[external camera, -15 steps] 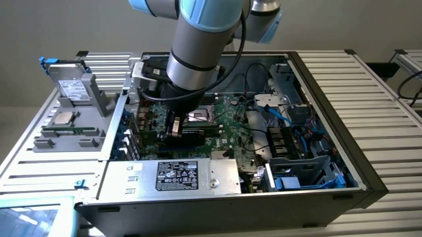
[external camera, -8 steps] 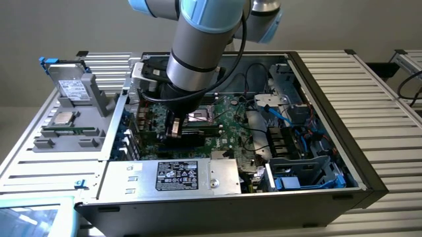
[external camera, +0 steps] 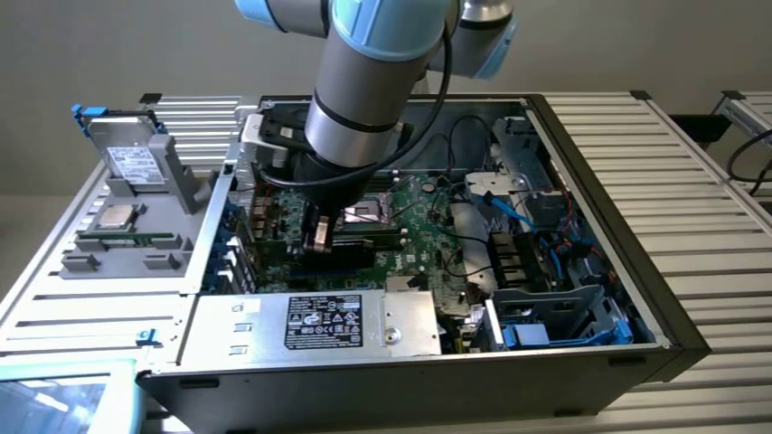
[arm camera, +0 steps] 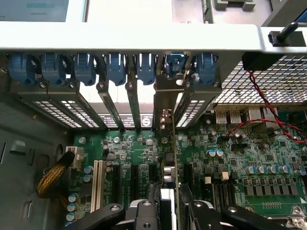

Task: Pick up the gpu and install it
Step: 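Insert the gpu into the slot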

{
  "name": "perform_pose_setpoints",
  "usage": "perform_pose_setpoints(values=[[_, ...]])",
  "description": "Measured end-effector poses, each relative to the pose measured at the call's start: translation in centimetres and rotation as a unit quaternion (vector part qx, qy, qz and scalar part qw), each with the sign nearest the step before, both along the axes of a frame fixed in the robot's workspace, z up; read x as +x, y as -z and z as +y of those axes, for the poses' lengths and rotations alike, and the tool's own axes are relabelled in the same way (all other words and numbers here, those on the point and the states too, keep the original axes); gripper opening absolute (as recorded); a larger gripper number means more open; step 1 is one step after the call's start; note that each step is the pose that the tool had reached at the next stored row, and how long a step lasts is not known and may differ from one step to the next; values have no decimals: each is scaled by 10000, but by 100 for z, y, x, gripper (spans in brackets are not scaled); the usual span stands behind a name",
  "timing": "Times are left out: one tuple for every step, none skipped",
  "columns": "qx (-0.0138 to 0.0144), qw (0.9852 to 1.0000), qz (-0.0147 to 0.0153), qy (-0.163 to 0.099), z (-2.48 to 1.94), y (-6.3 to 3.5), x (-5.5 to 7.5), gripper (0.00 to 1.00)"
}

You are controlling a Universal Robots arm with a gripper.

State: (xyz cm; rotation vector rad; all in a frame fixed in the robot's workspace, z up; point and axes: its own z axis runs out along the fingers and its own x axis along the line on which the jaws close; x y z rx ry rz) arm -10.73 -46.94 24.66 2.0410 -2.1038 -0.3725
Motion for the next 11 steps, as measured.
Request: perform_pose_setpoints(values=[[10,10000,1,2,0,0,3,28],[21,10000,2,5,0,1,4,28],[33,10000,3,7,0,1,5,28],[48,10000,5,8,-1,3,6,28],[61,10000,7,9,-1,5,6,28],[74,10000,9,9,-1,8,6,28],[89,10000,11,9,-2,11,7,28],[102,9999,12,8,-5,15,7,28],[116,9999,12,8,-12,24,7,28],[127,9999,13,9,-23,34,7,28],[133,9999,14,9,-33,45,7,28]])
